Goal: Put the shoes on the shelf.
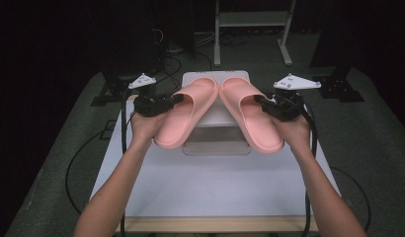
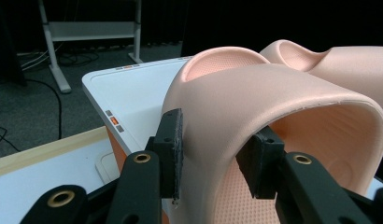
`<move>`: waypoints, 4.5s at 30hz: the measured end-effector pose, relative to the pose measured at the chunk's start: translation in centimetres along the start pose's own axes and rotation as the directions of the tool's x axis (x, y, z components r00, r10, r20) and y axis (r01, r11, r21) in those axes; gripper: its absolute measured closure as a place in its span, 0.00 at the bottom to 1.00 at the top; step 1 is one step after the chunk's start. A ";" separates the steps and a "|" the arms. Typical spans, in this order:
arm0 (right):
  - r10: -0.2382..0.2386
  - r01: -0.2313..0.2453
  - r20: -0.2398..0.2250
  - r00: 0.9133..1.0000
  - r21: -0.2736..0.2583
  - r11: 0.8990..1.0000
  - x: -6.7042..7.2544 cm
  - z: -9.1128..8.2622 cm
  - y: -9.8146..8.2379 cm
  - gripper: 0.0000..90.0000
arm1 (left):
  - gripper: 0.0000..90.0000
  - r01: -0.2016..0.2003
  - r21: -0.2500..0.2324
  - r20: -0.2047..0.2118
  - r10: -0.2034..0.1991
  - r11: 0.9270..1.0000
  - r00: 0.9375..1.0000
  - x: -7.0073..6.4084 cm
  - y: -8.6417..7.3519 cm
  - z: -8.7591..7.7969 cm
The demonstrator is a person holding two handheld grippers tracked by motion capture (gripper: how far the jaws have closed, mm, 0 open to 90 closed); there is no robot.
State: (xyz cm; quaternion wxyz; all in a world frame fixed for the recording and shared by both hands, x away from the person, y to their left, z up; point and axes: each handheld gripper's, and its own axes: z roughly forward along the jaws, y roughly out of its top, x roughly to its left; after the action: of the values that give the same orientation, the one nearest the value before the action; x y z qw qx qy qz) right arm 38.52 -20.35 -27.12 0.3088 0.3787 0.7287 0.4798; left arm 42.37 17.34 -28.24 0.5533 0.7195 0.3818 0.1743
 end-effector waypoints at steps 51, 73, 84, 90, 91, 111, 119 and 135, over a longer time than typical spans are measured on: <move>0.045 -0.045 0.058 0.997 0.007 0.999 -0.5 2.9 1.3 0.74 | 0.66 0.099 -0.019 -0.019 -0.099 0.995 0.995 0.4 1.3 2.8; 0.061 -0.061 0.079 0.995 0.001 0.998 0.0 3.9 1.8 0.73 | 0.65 0.127 -0.034 -0.017 -0.127 0.991 0.992 0.8 1.3 3.0; 0.076 -0.076 0.087 0.993 -0.001 0.997 0.2 4.4 2.0 0.72 | 0.65 0.125 -0.028 -0.019 -0.125 0.992 0.992 0.7 1.5 3.3; 0.090 -0.090 0.088 0.992 0.001 0.996 0.1 4.8 2.0 0.72 | 0.64 0.126 -0.025 -0.025 -0.127 0.992 0.992 0.7 1.7 3.6; 0.090 -0.090 0.088 0.992 0.001 0.996 0.1 4.8 2.0 0.72 | 0.64 0.126 -0.024 -0.026 -0.126 0.992 0.992 0.8 1.7 3.7; 0.139 -0.141 0.094 0.986 0.014 0.990 -0.6 6.9 1.6 0.71 | 0.63 0.140 -0.022 -0.059 -0.141 0.990 0.988 1.7 1.6 5.2; 0.159 -0.162 0.095 0.983 0.023 0.987 -0.9 8.0 1.3 0.70 | 0.62 0.152 -0.017 -0.069 -0.153 0.988 0.986 2.1 1.6 6.1; 0.182 -0.188 0.106 0.977 0.049 0.981 -1.5 9.7 1.0 0.68 | 0.60 0.170 0.007 -0.080 -0.169 0.985 0.982 2.6 1.4 7.8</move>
State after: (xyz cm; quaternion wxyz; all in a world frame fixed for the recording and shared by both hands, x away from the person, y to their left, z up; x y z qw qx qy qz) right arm 47.43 -16.83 -29.46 0.2880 0.4778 0.6874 0.4651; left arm 49.78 13.92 -29.91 0.5455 0.6808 0.4645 0.1522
